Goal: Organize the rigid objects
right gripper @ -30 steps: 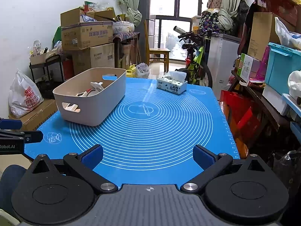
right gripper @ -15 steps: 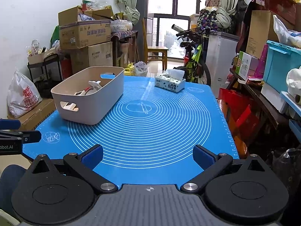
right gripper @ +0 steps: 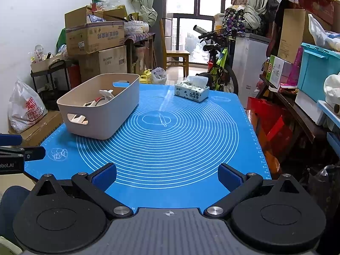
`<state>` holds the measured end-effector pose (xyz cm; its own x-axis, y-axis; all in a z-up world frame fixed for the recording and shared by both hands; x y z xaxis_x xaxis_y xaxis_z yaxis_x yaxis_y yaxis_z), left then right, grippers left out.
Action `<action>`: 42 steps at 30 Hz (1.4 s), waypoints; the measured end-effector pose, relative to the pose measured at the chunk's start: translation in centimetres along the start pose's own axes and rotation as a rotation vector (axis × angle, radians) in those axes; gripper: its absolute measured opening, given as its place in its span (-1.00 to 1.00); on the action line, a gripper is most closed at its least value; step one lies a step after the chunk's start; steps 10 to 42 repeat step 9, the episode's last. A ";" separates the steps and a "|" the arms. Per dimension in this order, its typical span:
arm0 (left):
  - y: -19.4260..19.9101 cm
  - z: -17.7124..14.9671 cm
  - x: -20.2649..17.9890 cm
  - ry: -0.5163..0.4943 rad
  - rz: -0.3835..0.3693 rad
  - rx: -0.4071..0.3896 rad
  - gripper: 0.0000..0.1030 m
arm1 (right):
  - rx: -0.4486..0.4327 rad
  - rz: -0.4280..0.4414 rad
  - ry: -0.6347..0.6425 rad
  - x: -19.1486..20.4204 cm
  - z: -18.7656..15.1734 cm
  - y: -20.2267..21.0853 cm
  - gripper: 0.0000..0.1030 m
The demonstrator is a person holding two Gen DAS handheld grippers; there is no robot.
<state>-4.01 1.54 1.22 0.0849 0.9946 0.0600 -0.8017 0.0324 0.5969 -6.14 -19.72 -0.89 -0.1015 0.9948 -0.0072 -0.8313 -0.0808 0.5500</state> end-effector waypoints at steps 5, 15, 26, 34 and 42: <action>0.0 0.0 0.0 0.001 -0.001 0.000 0.35 | 0.004 0.002 0.005 0.2 0.1 -0.1 0.95; 0.0 0.1 0.1 -0.003 0.002 -0.003 0.35 | 0.007 0.004 0.005 0.3 0.0 -0.2 0.95; 0.0 0.1 0.1 -0.003 0.002 -0.003 0.35 | 0.007 0.004 0.005 0.3 0.0 -0.2 0.95; 0.0 0.1 0.1 -0.003 0.002 -0.003 0.35 | 0.007 0.004 0.005 0.3 0.0 -0.2 0.95; 0.0 0.1 0.1 -0.003 0.002 -0.003 0.35 | 0.007 0.004 0.005 0.3 0.0 -0.2 0.95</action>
Point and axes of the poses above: each gripper's, at about its wrist camera, not at the fingertips, and y roughly against the way its jaws point, x to its left, z to its top, the point moved 3 cm from there along -y, roughly the way its jaws point
